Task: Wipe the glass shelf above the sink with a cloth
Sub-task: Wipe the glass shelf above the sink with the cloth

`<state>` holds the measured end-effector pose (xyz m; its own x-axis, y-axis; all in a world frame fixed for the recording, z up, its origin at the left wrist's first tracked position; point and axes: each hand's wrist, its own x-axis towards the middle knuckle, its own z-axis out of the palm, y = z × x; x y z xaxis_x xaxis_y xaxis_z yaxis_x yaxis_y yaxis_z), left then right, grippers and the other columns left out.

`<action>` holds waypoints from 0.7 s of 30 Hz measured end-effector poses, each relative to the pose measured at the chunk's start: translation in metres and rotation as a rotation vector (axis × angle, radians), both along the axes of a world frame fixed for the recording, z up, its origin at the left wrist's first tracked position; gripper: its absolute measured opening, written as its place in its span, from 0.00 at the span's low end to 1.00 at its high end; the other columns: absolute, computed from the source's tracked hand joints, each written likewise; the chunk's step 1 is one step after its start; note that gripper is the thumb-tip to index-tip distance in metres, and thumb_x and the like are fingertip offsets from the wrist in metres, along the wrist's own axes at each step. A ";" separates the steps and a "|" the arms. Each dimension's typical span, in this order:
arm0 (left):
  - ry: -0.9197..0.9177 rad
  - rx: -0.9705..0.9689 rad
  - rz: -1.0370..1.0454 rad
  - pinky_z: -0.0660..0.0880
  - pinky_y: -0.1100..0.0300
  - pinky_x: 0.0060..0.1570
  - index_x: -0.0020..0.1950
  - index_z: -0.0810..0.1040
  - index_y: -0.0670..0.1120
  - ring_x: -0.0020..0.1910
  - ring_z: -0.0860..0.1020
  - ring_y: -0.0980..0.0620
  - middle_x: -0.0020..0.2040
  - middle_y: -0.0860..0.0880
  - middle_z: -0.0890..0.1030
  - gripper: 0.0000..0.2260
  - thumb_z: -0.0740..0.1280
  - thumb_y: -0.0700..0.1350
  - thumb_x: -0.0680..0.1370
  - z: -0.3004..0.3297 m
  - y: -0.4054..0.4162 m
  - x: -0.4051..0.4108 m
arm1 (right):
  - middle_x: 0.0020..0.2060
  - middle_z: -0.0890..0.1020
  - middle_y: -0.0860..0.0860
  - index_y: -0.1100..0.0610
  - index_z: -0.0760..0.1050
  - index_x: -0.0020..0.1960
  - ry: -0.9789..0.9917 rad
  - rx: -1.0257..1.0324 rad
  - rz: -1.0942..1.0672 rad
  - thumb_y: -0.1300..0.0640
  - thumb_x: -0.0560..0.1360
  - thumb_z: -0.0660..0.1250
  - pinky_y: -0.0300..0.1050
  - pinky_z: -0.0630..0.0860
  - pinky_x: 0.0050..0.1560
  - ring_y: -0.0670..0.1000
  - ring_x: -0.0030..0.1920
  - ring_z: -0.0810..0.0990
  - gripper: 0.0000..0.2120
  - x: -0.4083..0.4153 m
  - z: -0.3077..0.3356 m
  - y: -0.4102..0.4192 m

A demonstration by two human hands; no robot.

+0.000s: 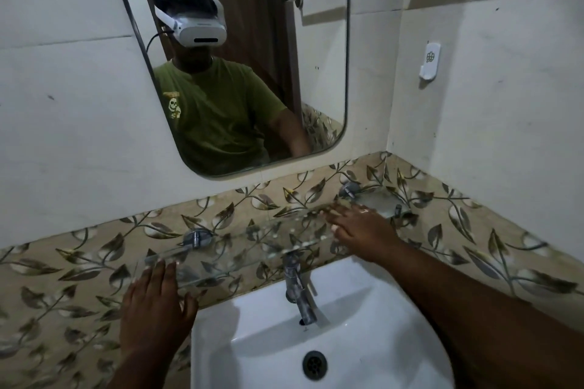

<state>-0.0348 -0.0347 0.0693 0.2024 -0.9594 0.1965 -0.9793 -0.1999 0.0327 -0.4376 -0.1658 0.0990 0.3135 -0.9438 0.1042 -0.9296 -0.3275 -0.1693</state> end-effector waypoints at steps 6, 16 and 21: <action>0.031 -0.041 0.007 0.67 0.35 0.64 0.67 0.76 0.35 0.66 0.75 0.31 0.68 0.33 0.76 0.35 0.57 0.57 0.68 -0.001 -0.001 -0.002 | 0.79 0.66 0.47 0.39 0.67 0.76 0.017 0.014 -0.142 0.38 0.82 0.47 0.59 0.64 0.72 0.61 0.78 0.62 0.26 0.020 0.006 -0.021; 0.034 -0.040 0.005 0.67 0.37 0.65 0.65 0.77 0.35 0.65 0.76 0.31 0.67 0.33 0.77 0.36 0.57 0.57 0.67 0.002 0.000 -0.004 | 0.78 0.67 0.45 0.36 0.65 0.77 0.045 0.033 -0.064 0.36 0.79 0.49 0.62 0.52 0.76 0.61 0.80 0.53 0.28 0.014 0.033 -0.013; 0.022 -0.018 0.004 0.68 0.37 0.65 0.66 0.77 0.35 0.65 0.76 0.32 0.68 0.33 0.76 0.36 0.56 0.57 0.67 0.003 -0.001 -0.003 | 0.82 0.56 0.53 0.49 0.54 0.83 -0.030 0.130 -0.248 0.25 0.77 0.43 0.67 0.37 0.76 0.64 0.81 0.46 0.42 0.067 0.022 0.005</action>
